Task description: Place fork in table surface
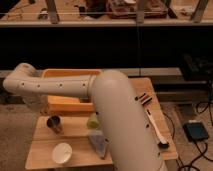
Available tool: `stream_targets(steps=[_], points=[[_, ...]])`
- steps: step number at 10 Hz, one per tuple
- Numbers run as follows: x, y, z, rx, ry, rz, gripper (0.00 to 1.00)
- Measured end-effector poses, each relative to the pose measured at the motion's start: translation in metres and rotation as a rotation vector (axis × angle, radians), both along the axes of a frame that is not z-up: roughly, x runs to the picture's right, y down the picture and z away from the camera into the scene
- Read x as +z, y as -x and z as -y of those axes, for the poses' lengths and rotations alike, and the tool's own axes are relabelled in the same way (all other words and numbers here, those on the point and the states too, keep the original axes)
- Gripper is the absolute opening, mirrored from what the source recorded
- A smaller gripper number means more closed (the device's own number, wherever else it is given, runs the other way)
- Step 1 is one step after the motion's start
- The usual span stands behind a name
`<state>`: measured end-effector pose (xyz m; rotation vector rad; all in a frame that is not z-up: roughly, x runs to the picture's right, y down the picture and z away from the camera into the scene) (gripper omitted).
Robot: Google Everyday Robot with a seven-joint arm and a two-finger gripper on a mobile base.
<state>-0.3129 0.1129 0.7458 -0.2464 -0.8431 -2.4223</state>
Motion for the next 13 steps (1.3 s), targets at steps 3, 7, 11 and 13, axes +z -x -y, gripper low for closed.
stream_targets(steps=[3,7,11,13], points=[[-0.018,-0.026,-0.016,0.034,0.006,-0.017,0.14],[-0.031,-0.057,-0.036,0.06,0.017,-0.051,0.14],[-0.014,-0.087,-0.068,0.098,0.033,-0.073,0.14],[-0.008,-0.102,-0.077,0.12,0.039,-0.082,0.14]])
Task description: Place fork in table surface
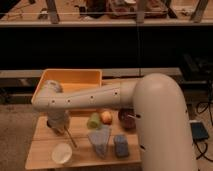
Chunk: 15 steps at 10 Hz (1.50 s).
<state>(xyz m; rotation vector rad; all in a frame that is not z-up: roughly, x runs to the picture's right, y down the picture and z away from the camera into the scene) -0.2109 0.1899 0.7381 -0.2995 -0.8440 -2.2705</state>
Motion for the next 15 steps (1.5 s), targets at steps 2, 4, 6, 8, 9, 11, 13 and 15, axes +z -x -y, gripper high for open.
stream_targets(steps=[2,4,6,8,9,11,13,15], points=[[0.002,-0.008,-0.008,0.019,0.012,0.002,0.14],[0.009,-0.02,-0.016,0.062,0.022,-0.005,0.14],[0.022,-0.023,-0.026,0.101,0.033,-0.007,0.18],[0.031,-0.028,-0.028,0.151,0.026,-0.015,0.37],[0.033,-0.033,-0.027,0.184,0.023,-0.025,0.49],[0.037,-0.036,-0.026,0.214,0.017,-0.04,0.68],[0.046,-0.044,-0.024,0.24,0.018,-0.061,0.8],[0.053,-0.046,-0.02,0.261,0.014,-0.089,0.8]])
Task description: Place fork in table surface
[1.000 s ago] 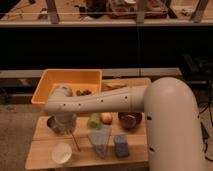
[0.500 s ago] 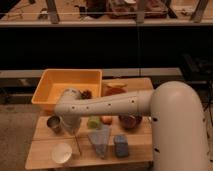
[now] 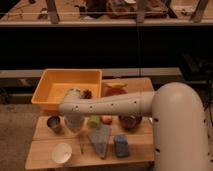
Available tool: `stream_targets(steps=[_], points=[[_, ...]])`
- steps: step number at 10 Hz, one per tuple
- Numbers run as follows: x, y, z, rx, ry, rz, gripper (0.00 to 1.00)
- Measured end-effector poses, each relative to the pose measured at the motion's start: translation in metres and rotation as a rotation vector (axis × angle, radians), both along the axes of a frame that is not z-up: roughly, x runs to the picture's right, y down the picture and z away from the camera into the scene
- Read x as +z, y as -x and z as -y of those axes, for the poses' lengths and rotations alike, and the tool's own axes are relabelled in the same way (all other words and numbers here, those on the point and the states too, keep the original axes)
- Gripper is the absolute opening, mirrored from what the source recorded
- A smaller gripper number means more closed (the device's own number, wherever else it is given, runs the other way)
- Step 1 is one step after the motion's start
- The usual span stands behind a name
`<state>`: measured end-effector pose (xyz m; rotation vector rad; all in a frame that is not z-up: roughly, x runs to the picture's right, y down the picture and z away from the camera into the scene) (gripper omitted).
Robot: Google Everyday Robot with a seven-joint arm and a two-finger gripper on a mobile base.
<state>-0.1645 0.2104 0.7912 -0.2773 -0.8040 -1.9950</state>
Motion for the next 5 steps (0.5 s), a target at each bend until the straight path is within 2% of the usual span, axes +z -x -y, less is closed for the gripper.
stream_targets(steps=[5], points=[[0.0078,-0.0097,0.0065,0.098,-0.043,-0.087,0.8]])
